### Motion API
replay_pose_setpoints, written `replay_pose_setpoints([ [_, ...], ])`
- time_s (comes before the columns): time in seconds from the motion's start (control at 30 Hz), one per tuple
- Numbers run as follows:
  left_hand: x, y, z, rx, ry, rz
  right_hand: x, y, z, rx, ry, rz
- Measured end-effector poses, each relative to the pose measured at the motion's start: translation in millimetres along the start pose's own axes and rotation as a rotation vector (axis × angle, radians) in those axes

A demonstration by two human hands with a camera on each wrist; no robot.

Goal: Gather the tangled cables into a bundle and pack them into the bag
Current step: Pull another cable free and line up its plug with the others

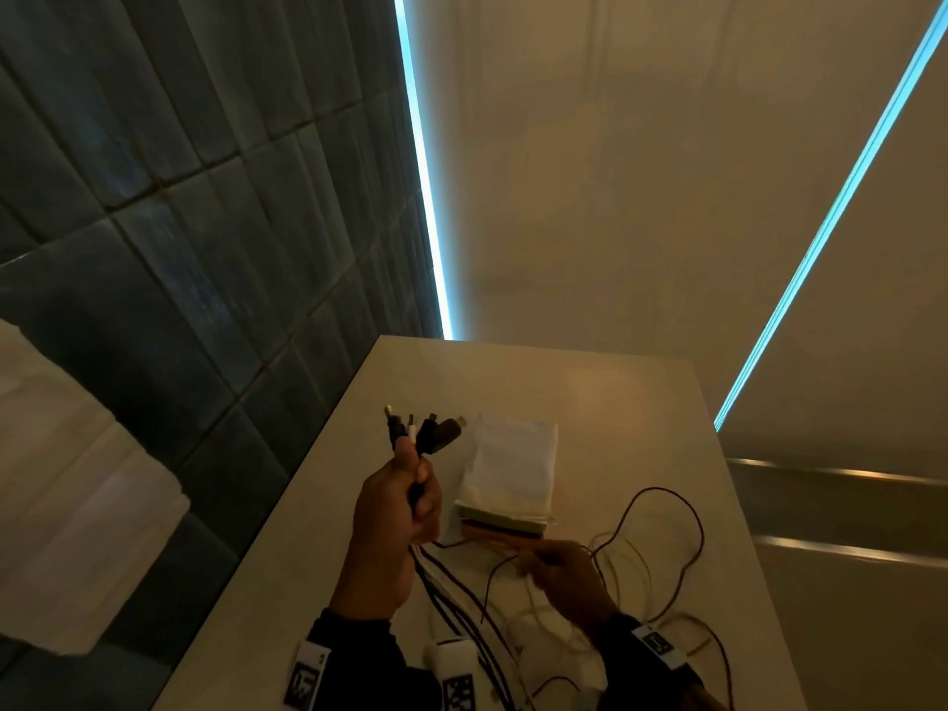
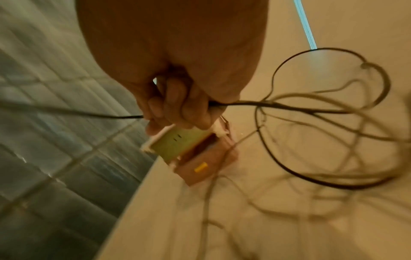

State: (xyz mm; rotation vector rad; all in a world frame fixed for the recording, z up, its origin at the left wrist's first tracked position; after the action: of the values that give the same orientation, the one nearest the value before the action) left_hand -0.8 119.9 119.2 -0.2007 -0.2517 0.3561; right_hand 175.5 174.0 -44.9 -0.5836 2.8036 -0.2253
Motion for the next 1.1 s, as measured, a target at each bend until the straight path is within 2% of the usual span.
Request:
replay_pose_setpoints([
  [0.07, -3, 2, -7, -0.02, 0.097, 0.028, -12, -3, -37, -0.031, 0.145, 0.084],
  [0.13, -7, 4, -17, -0.047, 0.159, 0.063, -15, -9, -82, -0.081, 0.33, 0.064],
  [0.23, -9, 7, -31, -0.097, 0.127, 0.088, -4, -21, -142, -0.164, 0.5, -0.086],
  [0.3, -4, 8, -32, -0.123, -0.003, 0.052, 8, -26, -159, -0.196, 0.568, -0.189],
  [0.43, 24, -1, -17, -0.169, -0.436, -0.154, 30, -29, -146, -0.157, 0.577, -0.349],
  [0.5, 29, -3, -8, -0.137, -0.517, -0.194, 38, -30, -132, -0.112, 0.561, -0.399],
  [0.6, 29, 0, -4, -0.078, -0.519, -0.206, 38, -28, -113, -0.081, 0.493, -0.394],
  [0.73, 28, 1, 0, -0.011, -0.441, -0.204, 36, -23, -99, -0.111, 0.444, -0.358],
  [1.0, 28, -2, 8, 0.026, -0.334, -0.23, 36, 4, -47, -0.151, 0.197, -0.219],
  [1.1, 26, -4, 12, 0.05, -0.33, -0.227, 36, 12, -42, -0.182, 0.111, -0.178],
])
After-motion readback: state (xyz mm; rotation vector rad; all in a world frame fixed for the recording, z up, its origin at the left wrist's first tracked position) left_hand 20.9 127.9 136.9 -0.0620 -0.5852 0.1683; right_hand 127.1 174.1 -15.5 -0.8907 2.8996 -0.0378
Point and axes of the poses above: each hand's wrist, its own y-axis towards the middle knuckle, its own x-axis out of the palm, z = x × y, the point moved 10 cm from there along y, towards the middle knuckle, and after that the axes turned 7 degrees about y, right-handed, at the moved point
